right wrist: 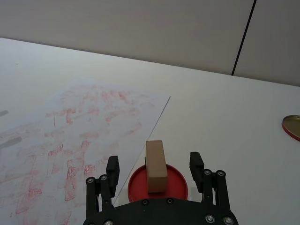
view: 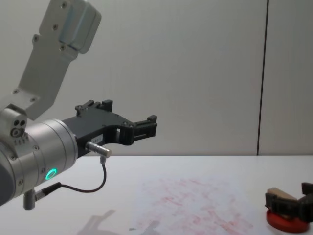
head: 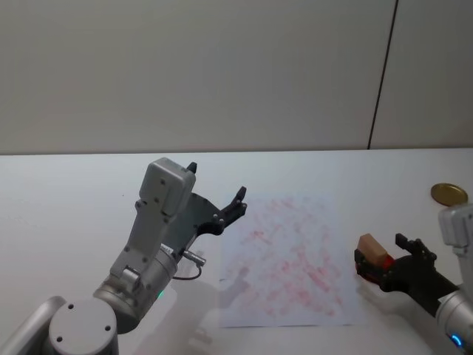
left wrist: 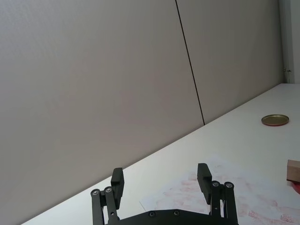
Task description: Use the one hand to pick up the stamp and affix it onto the A4 paper.
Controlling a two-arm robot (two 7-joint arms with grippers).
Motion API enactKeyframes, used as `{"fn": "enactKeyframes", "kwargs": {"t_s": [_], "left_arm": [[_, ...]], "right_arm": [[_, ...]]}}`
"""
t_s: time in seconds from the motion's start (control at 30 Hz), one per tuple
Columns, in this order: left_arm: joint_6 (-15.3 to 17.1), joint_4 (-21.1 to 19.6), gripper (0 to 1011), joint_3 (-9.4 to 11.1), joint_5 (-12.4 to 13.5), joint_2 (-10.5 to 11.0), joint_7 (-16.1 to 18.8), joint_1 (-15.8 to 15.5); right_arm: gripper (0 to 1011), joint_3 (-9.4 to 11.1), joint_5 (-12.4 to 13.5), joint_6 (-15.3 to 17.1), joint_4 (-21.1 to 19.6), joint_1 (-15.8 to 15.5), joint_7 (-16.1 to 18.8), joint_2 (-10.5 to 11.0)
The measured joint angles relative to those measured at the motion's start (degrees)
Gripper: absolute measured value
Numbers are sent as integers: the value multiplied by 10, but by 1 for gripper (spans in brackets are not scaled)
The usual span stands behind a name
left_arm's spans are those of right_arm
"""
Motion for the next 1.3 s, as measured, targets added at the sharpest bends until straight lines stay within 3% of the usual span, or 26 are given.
{"fn": "enactKeyframes", "kwargs": {"t_s": [0.37, 0.67, 0.83, 1.3], "left_arm": [[0, 0, 993, 0, 0, 0, 0, 0], [0, 0, 993, 0, 0, 0, 0, 0], [0, 0, 993, 0, 0, 0, 0, 0], [0, 0, 993, 0, 0, 0, 0, 0]], "right_arm": [[676, 1, -1, 3, 14, 9, 5, -2], [345, 2, -1, 2, 19, 12, 9, -3], [224, 2, -2, 1, 22, 14, 11, -4], [213, 1, -18, -27, 8, 14, 18, -3]]}}
